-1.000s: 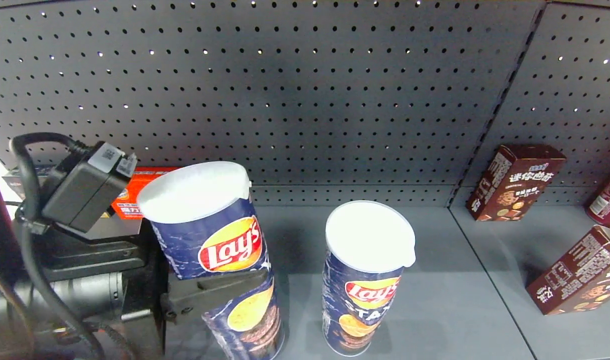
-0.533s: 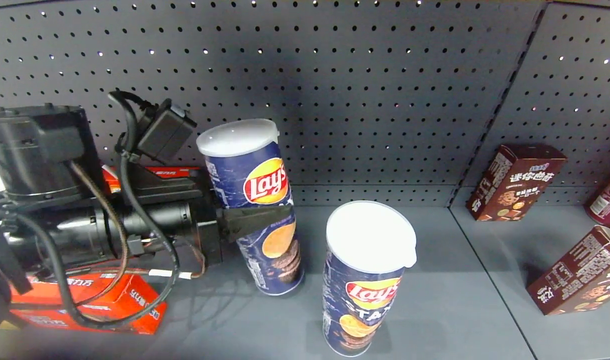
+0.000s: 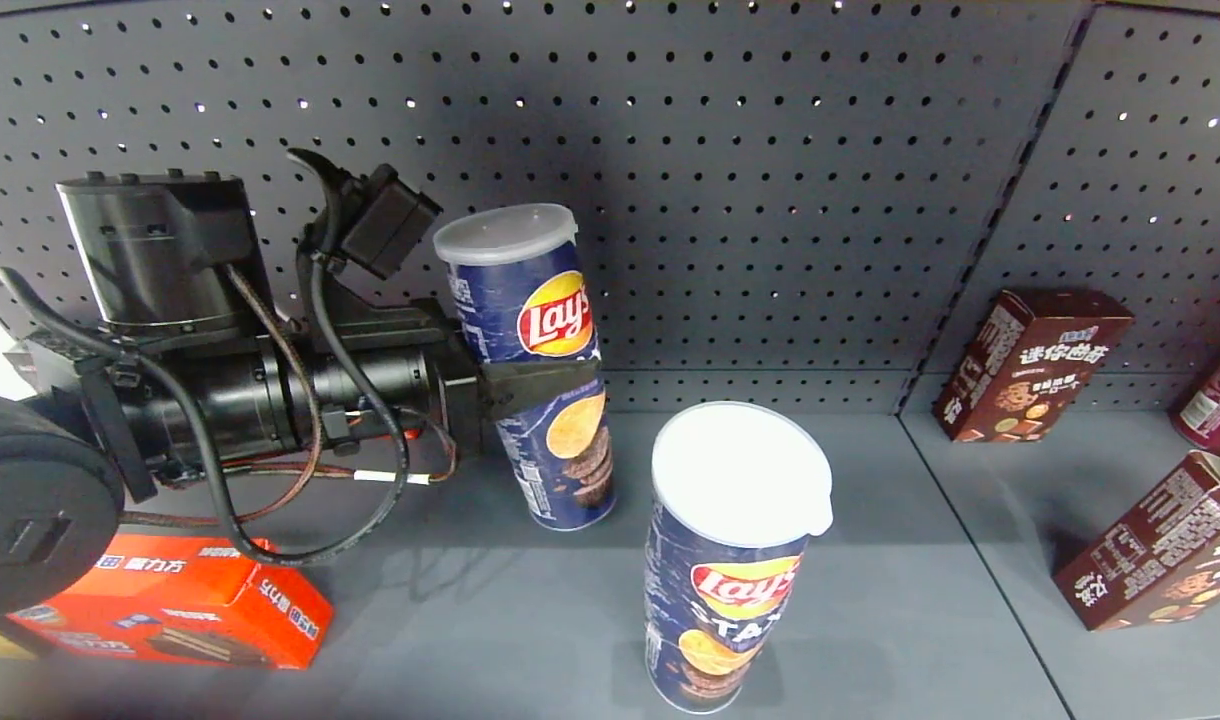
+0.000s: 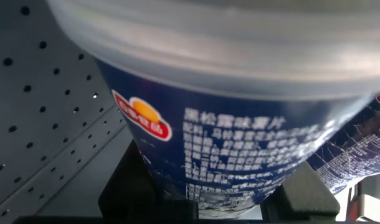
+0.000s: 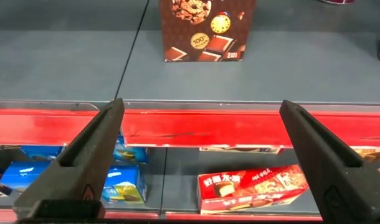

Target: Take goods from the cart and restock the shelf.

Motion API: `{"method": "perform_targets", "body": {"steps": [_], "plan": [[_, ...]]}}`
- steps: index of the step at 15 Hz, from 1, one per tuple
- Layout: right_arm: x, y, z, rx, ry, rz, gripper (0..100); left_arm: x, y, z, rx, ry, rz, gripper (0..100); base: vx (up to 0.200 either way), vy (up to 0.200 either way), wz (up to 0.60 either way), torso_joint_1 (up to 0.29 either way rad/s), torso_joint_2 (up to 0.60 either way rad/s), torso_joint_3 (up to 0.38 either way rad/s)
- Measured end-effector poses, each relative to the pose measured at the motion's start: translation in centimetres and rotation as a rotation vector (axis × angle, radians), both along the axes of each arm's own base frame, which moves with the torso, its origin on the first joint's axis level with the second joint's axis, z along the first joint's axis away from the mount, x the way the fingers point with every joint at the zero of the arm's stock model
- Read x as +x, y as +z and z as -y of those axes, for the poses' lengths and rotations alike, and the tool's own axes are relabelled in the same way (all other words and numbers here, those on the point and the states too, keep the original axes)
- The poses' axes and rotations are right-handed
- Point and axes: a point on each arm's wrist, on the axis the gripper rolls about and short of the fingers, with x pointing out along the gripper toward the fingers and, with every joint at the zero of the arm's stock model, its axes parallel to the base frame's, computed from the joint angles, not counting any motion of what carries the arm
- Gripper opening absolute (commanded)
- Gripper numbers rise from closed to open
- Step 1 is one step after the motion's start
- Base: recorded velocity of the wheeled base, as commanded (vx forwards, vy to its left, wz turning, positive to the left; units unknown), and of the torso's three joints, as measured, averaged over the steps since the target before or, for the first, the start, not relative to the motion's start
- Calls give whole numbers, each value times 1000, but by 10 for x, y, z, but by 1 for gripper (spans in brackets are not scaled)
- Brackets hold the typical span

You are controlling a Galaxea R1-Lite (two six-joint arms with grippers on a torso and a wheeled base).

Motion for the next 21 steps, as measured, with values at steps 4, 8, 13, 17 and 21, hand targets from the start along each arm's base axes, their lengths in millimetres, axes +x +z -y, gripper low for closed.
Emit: {"method": "perform_targets", "body": {"steps": [4, 8, 13, 17, 21], "plan": [[0, 0, 0, 0, 0, 4, 100, 3, 5, 0, 13, 1, 50, 0, 0, 0, 0, 0, 0, 0], [0, 0, 0, 0, 0, 5, 100, 9, 15, 0, 17, 9, 115, 0, 0, 0, 0, 0, 0, 0], [0, 0, 0, 0, 0, 4, 100, 14, 13, 4, 97, -12, 114, 0, 0, 0, 0, 0, 0, 0], [0, 0, 0, 1, 0, 5, 100, 28, 20, 16, 109, -104, 129, 0, 0, 0, 0, 0, 0, 0], [0, 0, 0, 0, 0, 5, 100, 44, 14, 28, 100, -170, 128, 0, 0, 0, 0, 0, 0, 0]]}}
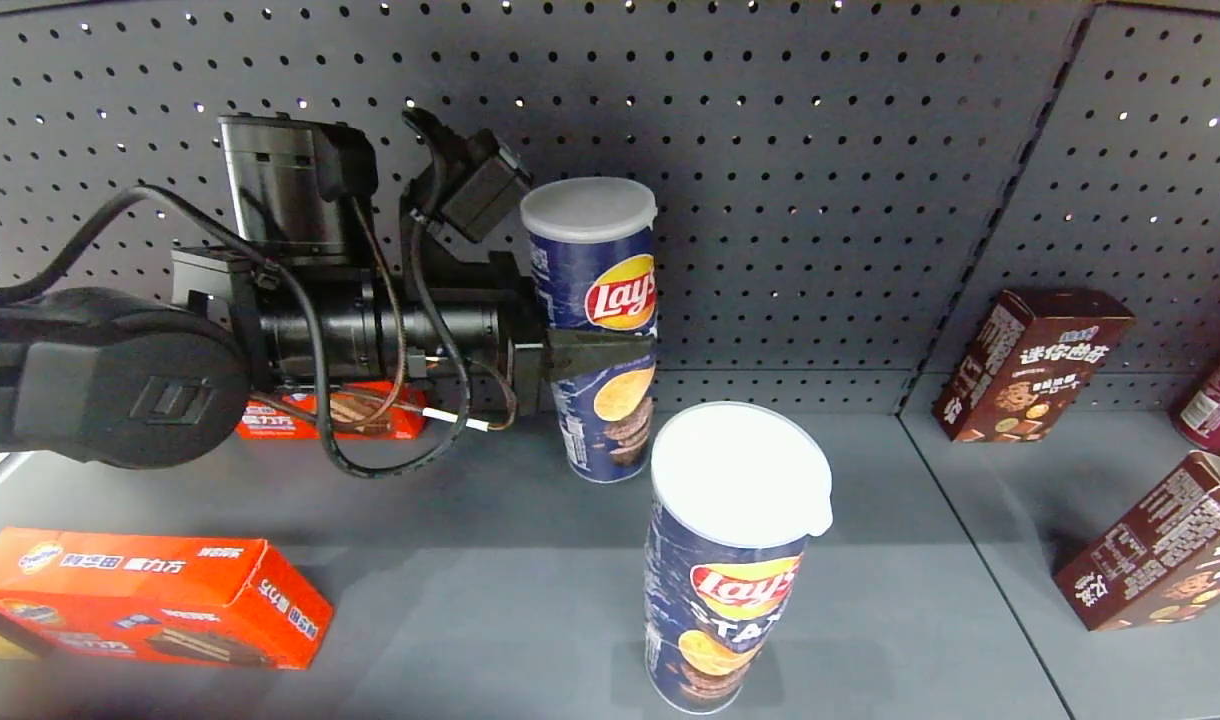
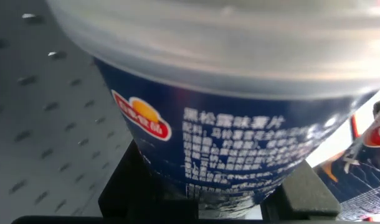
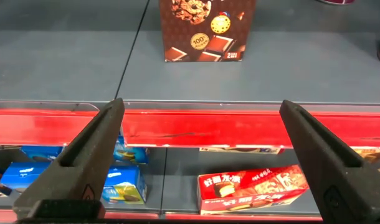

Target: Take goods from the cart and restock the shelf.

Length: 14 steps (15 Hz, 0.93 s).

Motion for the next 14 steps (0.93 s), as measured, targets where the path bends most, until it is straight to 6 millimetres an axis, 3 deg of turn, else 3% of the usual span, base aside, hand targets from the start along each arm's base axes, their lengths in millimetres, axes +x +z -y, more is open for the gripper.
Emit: {"method": "perform_targets", "body": {"steps": [8, 14], "plan": [[0, 0, 0, 0, 0, 0, 100, 34, -4, 15, -28, -152, 16, 0, 0, 0, 0, 0, 0, 0], [0, 0, 0, 0, 0, 0, 100, 51, -14, 12, 17, -139, 7, 0, 0, 0, 0, 0, 0, 0]]}}
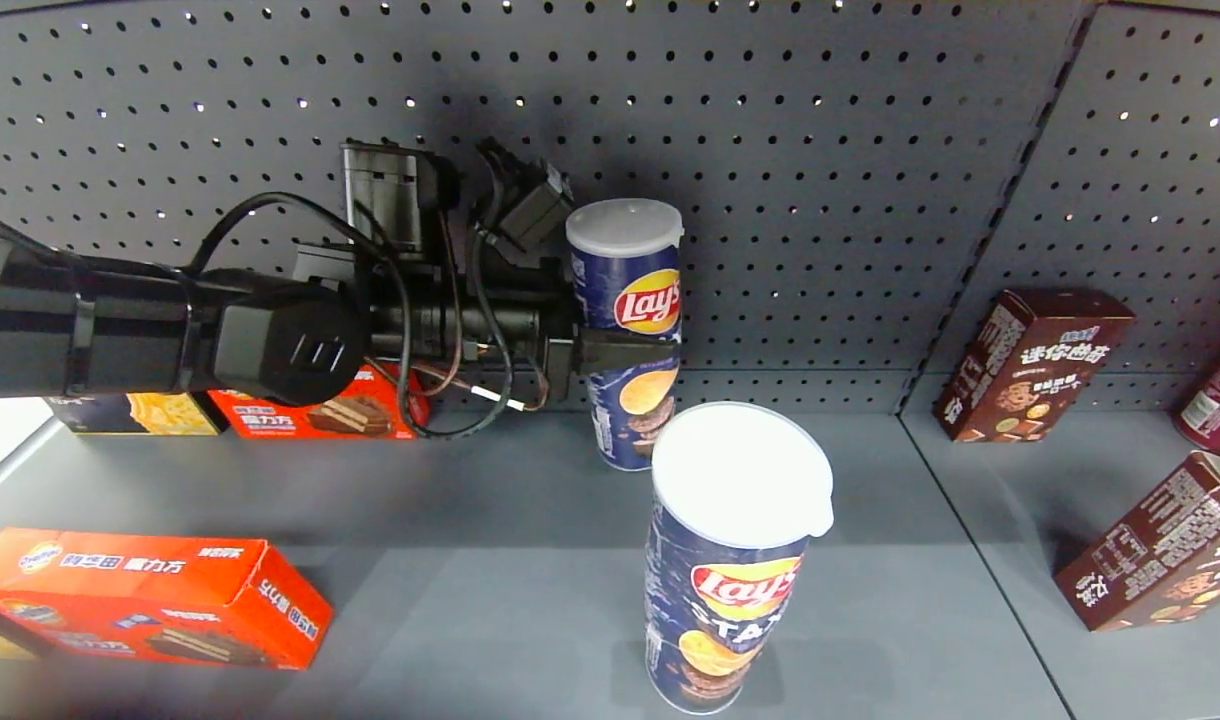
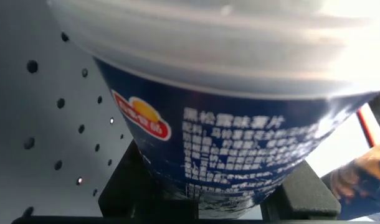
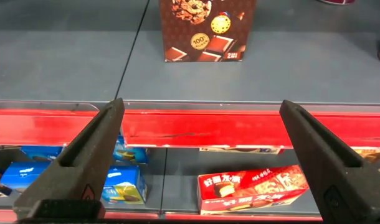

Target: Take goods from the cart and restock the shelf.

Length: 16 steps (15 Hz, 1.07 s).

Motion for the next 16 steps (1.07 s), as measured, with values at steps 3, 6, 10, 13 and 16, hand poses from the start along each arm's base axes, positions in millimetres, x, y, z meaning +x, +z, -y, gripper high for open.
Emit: {"method": "perform_targets", "body": {"steps": [3, 6, 10, 13, 16], "plan": [[0, 0, 0, 0, 0, 0, 100, 6, -6, -2, 38, 0, 8, 0, 0, 0, 0, 0, 0, 0], [0, 0, 0, 0, 0, -1, 100, 11, -10, 2, 41, -4, 4, 0, 0, 0, 0, 0, 0, 0], [0, 0, 0, 0, 0, 0, 100, 16, -12, 12, 38, -20, 10, 0, 0, 0, 0, 0, 0, 0], [0, 0, 0, 0, 0, 0, 100, 19, -18, 18, 41, -31, 3, 0, 0, 0, 0, 0, 0, 0], [0, 0, 0, 0, 0, 0, 100, 22, -23, 19, 46, -33, -4, 0, 0, 0, 0, 0, 0, 0]]}}
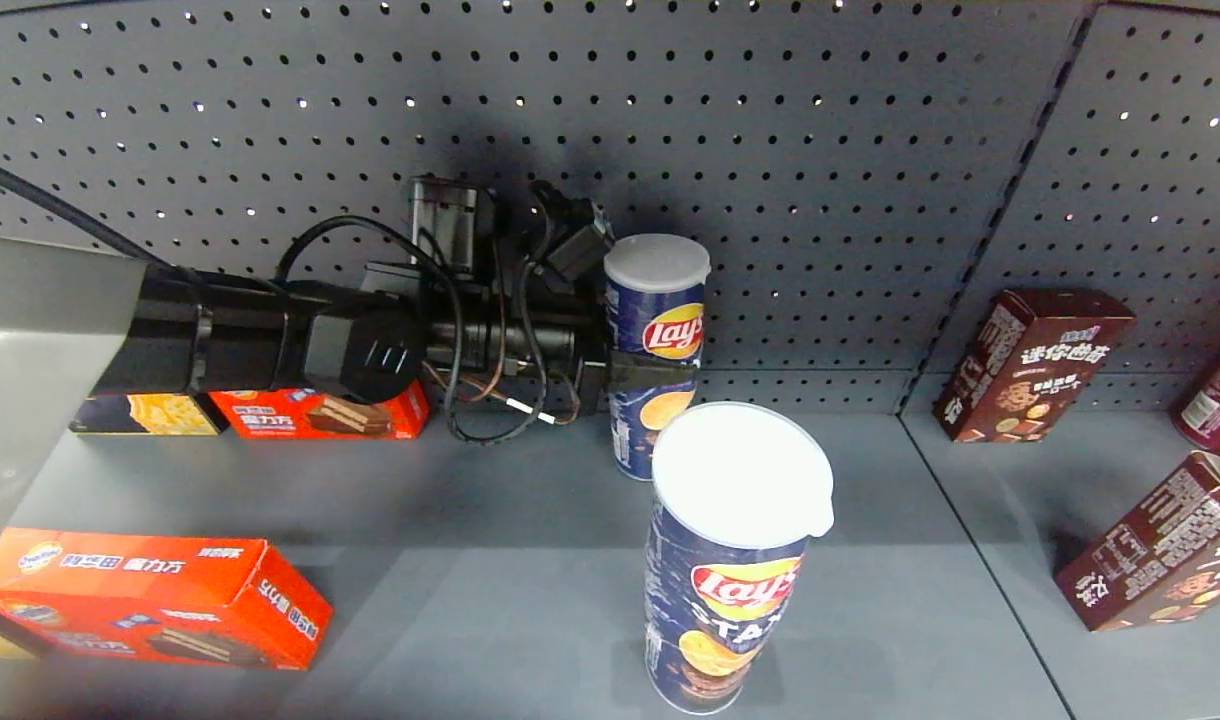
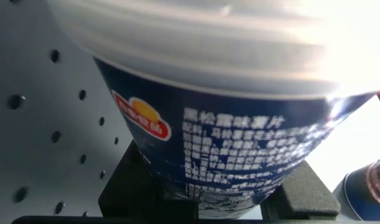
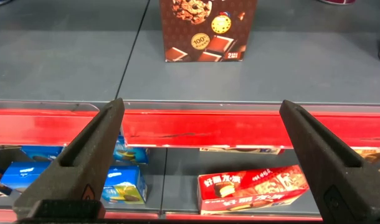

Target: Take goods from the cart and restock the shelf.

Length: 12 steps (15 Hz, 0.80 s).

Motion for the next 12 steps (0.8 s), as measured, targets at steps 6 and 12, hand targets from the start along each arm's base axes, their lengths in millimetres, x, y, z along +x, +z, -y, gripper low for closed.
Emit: {"method": "perform_targets", "body": {"steps": [6, 12], "plan": [[0, 0, 0, 0, 0, 0, 100, 3, -7, 1, 11, -6, 27, 100, 0, 0, 0, 0, 0, 0], [0, 0, 0, 0, 0, 0, 100, -1, -2, -6, 14, 3, 55, 100, 0, 0, 0, 0, 0, 0]]}}
